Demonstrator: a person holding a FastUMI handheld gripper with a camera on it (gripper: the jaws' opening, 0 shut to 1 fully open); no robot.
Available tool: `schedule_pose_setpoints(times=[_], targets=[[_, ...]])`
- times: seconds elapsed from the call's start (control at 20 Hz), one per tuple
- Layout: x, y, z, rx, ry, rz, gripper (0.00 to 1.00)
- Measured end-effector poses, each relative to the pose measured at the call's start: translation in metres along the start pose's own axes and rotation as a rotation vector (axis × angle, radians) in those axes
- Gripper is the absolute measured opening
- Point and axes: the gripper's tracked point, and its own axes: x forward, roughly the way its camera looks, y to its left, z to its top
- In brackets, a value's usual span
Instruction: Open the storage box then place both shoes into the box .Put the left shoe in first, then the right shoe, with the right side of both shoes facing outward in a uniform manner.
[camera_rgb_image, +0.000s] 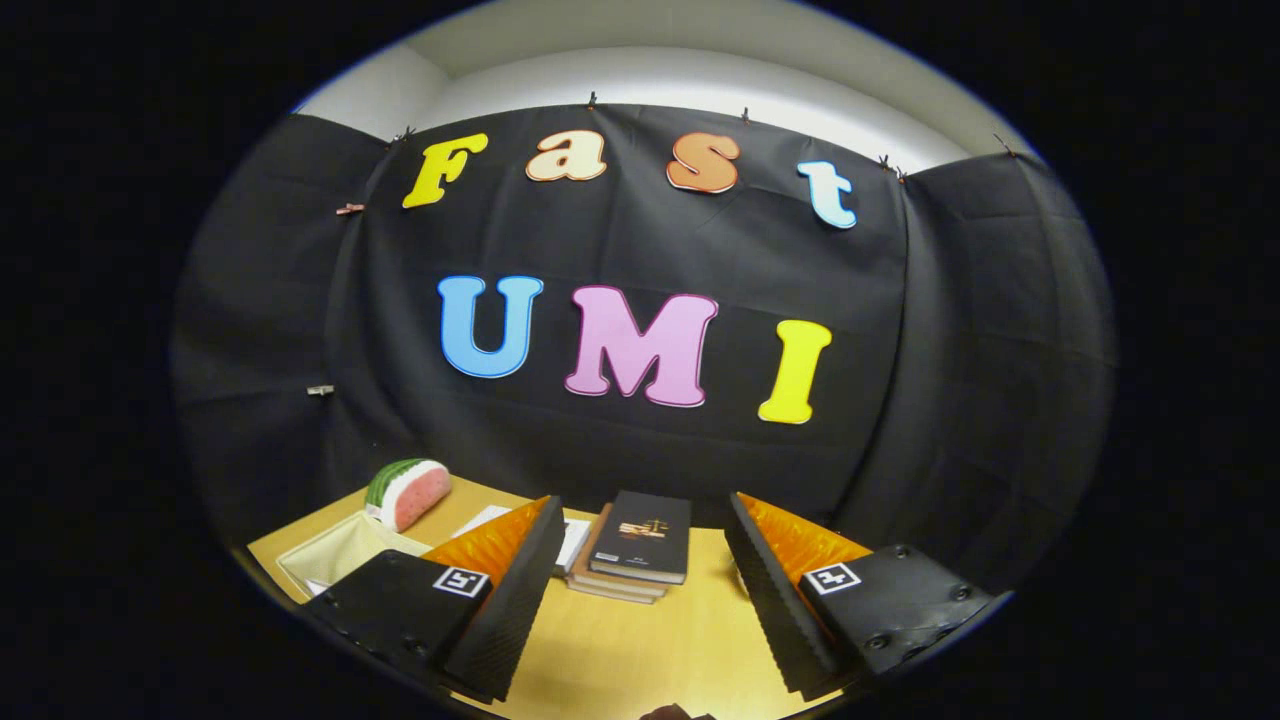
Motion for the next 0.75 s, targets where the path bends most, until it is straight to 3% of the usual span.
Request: schedule_pose_setpoints(times=[0.4, 0.75], targets=[[0.002, -0.018, -0.032, 0.034, 0.08, -0.08, 0.98], [0.003, -0.002, -0.016, 0.059, 0.033, -0.114, 0.98]])
